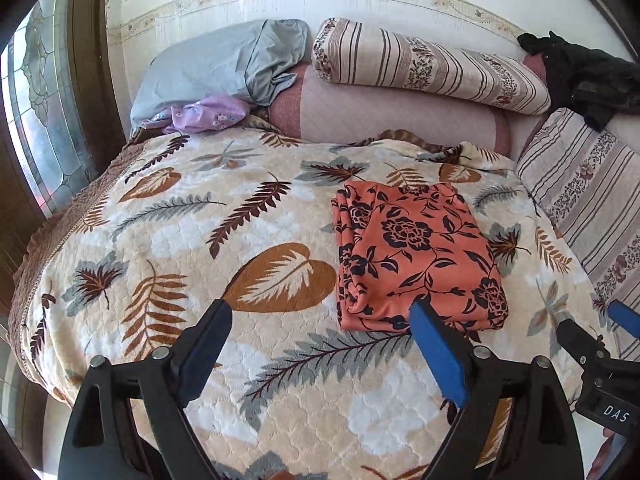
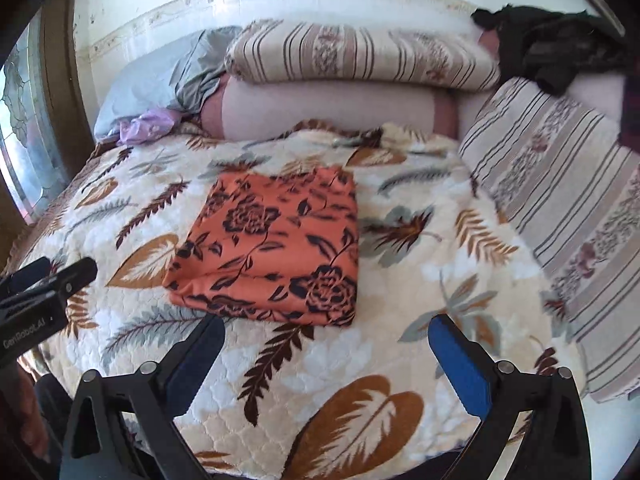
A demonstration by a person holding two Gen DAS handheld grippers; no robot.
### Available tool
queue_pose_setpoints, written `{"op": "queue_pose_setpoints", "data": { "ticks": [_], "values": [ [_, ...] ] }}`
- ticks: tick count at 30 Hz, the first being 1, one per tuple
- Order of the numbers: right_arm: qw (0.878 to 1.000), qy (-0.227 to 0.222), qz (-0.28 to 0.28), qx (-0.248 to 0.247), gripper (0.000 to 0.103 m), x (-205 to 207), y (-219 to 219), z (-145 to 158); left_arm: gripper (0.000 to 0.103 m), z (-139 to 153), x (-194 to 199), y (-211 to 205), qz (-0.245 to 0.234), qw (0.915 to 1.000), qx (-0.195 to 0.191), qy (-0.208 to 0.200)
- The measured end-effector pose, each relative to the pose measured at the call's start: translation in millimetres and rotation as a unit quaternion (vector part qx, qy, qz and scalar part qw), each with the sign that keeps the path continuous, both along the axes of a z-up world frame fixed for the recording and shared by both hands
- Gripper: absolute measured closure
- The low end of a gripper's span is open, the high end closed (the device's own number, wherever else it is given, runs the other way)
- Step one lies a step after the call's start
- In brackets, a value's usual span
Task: Fold small clothes
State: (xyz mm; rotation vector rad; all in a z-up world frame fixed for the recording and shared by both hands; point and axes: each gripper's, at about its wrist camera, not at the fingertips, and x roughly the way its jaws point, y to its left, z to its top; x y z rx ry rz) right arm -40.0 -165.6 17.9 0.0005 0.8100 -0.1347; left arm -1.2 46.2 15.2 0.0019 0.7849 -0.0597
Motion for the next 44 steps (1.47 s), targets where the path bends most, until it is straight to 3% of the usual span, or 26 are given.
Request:
{"op": "queue_pose_setpoints", "data": {
  "ticks": [2,22,44],
  "values": [
    [1.000,-0.006,0.001,-0.005,0.000,-3.3,1.4,6.6,0.001,7.0,-4.2,-1.4,0.004,0.9999,0.007,-0.010],
    [1.000,-0.020,0.001,-0.002,0.000,-6.7,0.6,16.9,0.001,27.6,-14.8,-27.7,-0.015,0.9989,0.035,-0.027],
    [1.000,-0.011,0.015,-0.008,0.000,18.5,-2.2,11.4,0.001,24.9,6.7,-42.2,-0.034,0.9969,0.054,-0.047]
  ]
}}
